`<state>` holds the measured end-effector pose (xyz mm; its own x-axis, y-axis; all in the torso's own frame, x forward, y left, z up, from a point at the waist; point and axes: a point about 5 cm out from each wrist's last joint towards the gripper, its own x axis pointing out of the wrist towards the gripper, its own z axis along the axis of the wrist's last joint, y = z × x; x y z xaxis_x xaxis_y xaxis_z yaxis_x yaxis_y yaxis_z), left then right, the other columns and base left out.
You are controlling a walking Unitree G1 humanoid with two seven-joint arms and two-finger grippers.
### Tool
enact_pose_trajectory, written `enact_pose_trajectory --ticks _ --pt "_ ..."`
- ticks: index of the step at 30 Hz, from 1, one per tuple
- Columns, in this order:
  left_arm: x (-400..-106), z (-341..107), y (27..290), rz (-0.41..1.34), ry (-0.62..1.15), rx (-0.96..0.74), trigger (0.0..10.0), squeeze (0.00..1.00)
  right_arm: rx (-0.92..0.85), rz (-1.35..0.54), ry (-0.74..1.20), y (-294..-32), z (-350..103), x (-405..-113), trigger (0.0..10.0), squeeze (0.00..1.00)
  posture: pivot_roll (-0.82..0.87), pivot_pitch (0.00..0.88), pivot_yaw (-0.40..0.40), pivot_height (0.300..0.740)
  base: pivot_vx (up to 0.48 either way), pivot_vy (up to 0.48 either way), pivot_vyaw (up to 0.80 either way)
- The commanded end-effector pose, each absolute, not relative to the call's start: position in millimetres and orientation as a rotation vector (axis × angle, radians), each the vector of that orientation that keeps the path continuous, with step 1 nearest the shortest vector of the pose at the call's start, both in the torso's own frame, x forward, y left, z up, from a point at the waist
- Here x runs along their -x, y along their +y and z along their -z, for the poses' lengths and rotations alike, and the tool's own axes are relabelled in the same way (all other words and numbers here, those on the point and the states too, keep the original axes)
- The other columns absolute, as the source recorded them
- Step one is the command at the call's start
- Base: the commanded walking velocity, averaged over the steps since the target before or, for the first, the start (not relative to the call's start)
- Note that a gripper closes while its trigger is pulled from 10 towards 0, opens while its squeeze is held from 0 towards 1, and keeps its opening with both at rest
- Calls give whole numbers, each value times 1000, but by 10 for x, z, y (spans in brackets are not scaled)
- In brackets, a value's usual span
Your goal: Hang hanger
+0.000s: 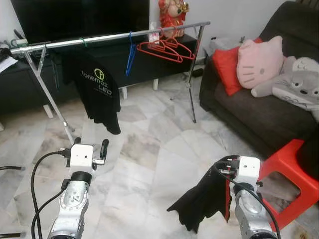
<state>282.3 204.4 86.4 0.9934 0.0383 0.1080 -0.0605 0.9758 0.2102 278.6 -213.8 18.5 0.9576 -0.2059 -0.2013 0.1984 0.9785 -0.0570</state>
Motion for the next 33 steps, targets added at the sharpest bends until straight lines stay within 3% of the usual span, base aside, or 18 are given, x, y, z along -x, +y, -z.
enact_pose_trajectory --ticks 1,20,33 --pt "-2852 -906 2021 -38 -104 -207 10000 0 40 213 173 -2162 -253 -2840 10000 0 -63 0 -23 740 285 0 0" --pt "-2927 -949 2018 -18 -86 -201 10000 0 57 243 184 -2262 -190 -2749 10000 0 -69 0 5 740 292 0 0" --pt "-2998 -925 1865 8 -82 -172 10000 0 85 223 202 -2270 -162 -2736 10000 0 -97 0 -9 740 308 0 0"
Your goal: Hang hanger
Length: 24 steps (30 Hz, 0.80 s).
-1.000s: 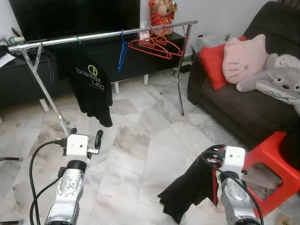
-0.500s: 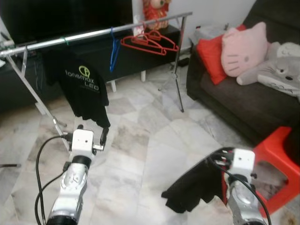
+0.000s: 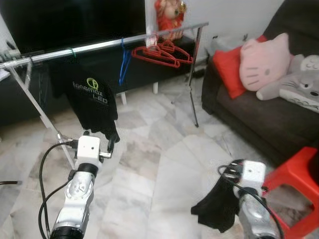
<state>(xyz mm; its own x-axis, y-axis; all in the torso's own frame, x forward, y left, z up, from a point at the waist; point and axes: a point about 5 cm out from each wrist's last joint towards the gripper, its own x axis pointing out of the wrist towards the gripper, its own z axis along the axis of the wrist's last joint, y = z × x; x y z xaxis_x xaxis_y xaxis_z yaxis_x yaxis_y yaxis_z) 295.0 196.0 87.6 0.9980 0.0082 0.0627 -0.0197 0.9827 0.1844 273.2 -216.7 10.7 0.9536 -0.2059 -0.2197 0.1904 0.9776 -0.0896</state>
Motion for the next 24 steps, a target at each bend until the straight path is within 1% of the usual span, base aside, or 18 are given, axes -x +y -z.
enact_pose_trajectory --ticks 1,5,8,11,21,24 --pt "-3000 -928 1856 8 -83 -169 10000 0 87 224 200 -2280 -163 -2730 10000 0 -96 0 -18 740 307 0 0" --pt "-3021 -979 1863 -2 -97 -162 10000 0 107 208 193 -2298 -180 -2733 10000 0 -107 0 -19 740 311 0 800" --pt "-3030 -964 1858 -1 -92 -160 10000 0 100 247 181 -2376 -213 -2742 10000 0 -120 0 -6 740 308 0 0" --pt "-3034 -966 1841 10 -92 -161 10000 0 95 261 180 -2401 -211 -2725 10000 0 -117 0 -7 740 310 0 0" --pt "-3021 -993 1874 -6 -98 -161 10000 0 93 245 190 -2357 -166 -2682 10000 0 -87 0 -15 740 310 0 0" --pt "-2968 -1012 1887 -15 -104 -158 10000 0 91 221 188 -2319 -182 -2718 10000 0 -50 0 -46 740 309 0 0"
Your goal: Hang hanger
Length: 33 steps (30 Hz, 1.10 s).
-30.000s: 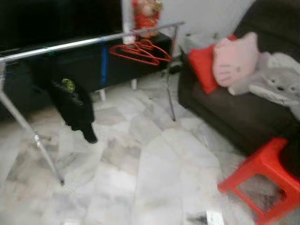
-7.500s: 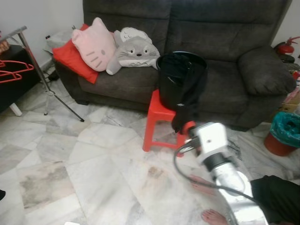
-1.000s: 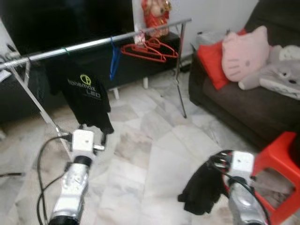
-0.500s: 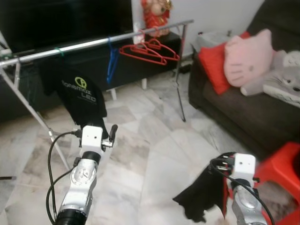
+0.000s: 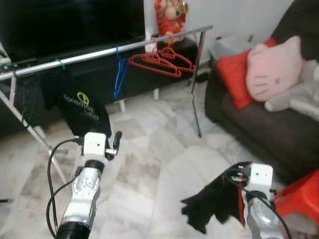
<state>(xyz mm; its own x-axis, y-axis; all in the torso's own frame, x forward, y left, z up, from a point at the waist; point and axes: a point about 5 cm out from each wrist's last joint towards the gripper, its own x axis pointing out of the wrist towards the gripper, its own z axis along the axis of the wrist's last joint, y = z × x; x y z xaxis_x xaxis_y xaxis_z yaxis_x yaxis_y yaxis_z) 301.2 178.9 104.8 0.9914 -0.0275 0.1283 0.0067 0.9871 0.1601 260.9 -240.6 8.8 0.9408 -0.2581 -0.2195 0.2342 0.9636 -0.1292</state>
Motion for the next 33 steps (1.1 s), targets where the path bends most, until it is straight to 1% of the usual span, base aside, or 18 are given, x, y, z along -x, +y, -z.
enact_pose_trajectory --ticks 1,2,6,15,23,28,30,33 --pt "-2963 -1019 1893 -18 -107 -159 10000 0 91 214 187 -2310 -186 -2729 10000 0 -48 0 -49 740 311 0 0" --pt "-2951 -1012 1922 -33 -107 -159 10000 0 97 204 193 -2294 -187 -2747 10000 0 -43 0 -65 740 307 0 0" --pt "-2887 -964 2026 -92 -95 -150 10000 0 112 185 197 -2281 -223 -2814 10000 0 -46 0 -72 740 308 0 0" --pt "-2890 -996 1966 -69 -94 -149 10000 0 123 203 172 -2386 -287 -2822 10000 0 -52 0 -68 740 308 0 0" --pt "-2872 -994 2001 -95 -94 -139 10000 0 131 186 180 -2357 -270 -2822 10000 0 -36 0 -81 740 308 0 0" --pt "-2907 -1006 1970 -98 -100 -133 10000 0 139 168 166 -2341 -340 -2906 10000 0 -36 0 -99 740 312 0 0" --pt "-2897 -996 1961 -98 -95 -125 10000 0 157 156 155 -2344 -369 -2924 10000 0 -64 0 -80 740 313 0 0" --pt "-2893 -964 1919 -67 -79 -128 10000 0 148 189 137 -2405 -405 -2924 10000 0 -80 0 -68 740 310 0 538"
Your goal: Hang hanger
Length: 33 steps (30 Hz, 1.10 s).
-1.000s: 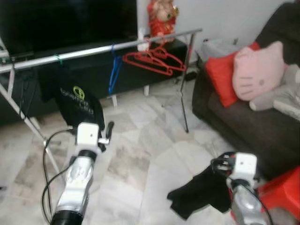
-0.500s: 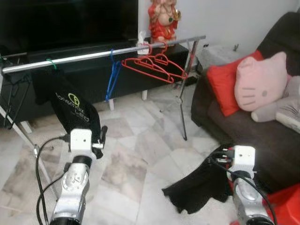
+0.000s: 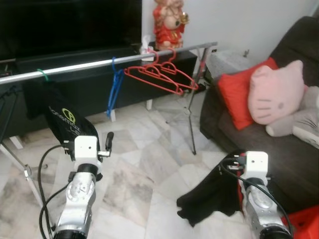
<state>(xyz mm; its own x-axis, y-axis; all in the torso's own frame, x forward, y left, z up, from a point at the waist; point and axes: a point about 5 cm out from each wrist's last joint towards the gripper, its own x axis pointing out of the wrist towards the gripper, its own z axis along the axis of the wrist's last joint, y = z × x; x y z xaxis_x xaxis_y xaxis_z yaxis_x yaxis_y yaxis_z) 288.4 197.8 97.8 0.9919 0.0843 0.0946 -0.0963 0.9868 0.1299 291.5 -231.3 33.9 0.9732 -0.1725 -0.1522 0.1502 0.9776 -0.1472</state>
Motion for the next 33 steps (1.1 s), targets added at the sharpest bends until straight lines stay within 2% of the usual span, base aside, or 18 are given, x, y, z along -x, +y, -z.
enact_pose_trajectory --ticks 1,4,11,25,30,33 --pt "-2897 -967 1919 -66 -79 -128 10000 0 150 189 140 -2406 -400 -2921 10000 0 -80 0 -68 740 307 0 800" --pt "-2928 -987 1928 -68 -83 -128 10000 0 146 173 142 -2369 -368 -2897 10000 0 -88 0 -63 740 311 0 800" --pt "-2932 -1024 1928 -67 -97 -128 10000 0 99 169 247 -2281 -135 -2767 10000 0 -61 0 -72 740 314 0 0" --pt "-2930 -1135 1976 -34 -110 -146 10000 0 20 160 397 -2082 161 -2591 10000 0 -36 0 -38 740 315 0 0" --pt "-2911 -1160 1941 -9 -111 -145 10000 0 -1 168 469 -2062 275 -2496 10000 0 -22 0 -37 740 317 0 -649" --pt "-2894 -1155 1932 5 -101 -139 10000 0 2 159 536 -2033 377 -2401 10000 0 -24 0 -37 740 315 0 0"
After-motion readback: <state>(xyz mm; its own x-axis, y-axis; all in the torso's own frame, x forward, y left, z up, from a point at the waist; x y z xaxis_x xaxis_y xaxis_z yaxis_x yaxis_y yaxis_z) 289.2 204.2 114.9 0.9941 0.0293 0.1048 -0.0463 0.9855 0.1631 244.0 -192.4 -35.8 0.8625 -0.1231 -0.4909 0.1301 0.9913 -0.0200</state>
